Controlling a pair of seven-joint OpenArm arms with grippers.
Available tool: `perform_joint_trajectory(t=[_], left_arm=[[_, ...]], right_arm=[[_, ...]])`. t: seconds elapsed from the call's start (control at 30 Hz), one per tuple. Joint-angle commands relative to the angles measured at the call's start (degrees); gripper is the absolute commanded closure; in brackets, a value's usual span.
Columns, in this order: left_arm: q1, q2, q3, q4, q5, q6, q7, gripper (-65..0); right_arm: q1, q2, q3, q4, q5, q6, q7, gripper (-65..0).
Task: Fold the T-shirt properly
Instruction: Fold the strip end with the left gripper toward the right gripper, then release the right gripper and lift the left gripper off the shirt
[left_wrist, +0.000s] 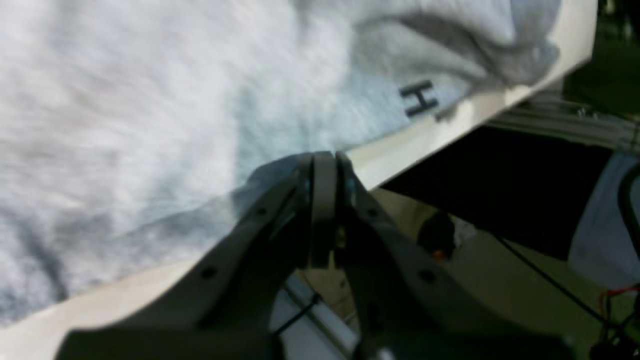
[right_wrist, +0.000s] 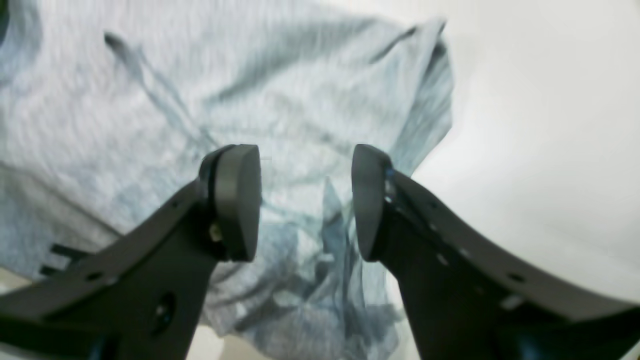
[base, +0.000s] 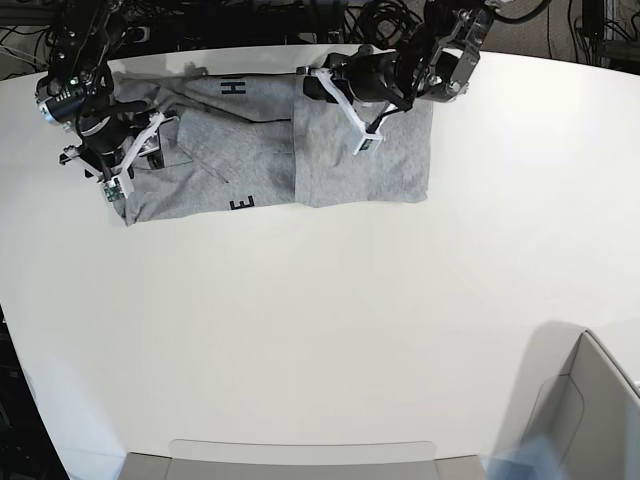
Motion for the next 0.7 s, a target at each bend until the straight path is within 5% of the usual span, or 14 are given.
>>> perform_joint_trajectory(t=[0.0,0.17,0.27,0.53,0.67], left_arm=[[-0.48,-0.16,-1.31,1.54,-0.73,0.05,-0.63,0.0],[-0.13,-0.16,-5.09,4.44,-0.91,0.05,-0.72,0.0],[-0.22,-0.16,-6.14,4.52,-0.82,0.05,-0.54,0.0],[-0.31,-0.07,-5.70,4.44,-0.91,-0.13,-0.54,0.0],[-0.22,0.02,-5.70,4.44,-0.99,-0.13,-0.54,0.0]], right_arm=[[0.71,0.51,1.59,1.57,0.50,0.19,0.86,-29.4],[1.85,1.48,11.53,1.48,13.24,0.28,0.77,-29.4],[0.97,4.47,13.81,0.77,18.87,3.27,0.50,-29.6],[0.80,6.32,16.45,-13.56,19.49,10.79,0.68,-29.5],[2.47,6.32,17.24,-19.80,19.57,10.79,0.77,-29.5]])
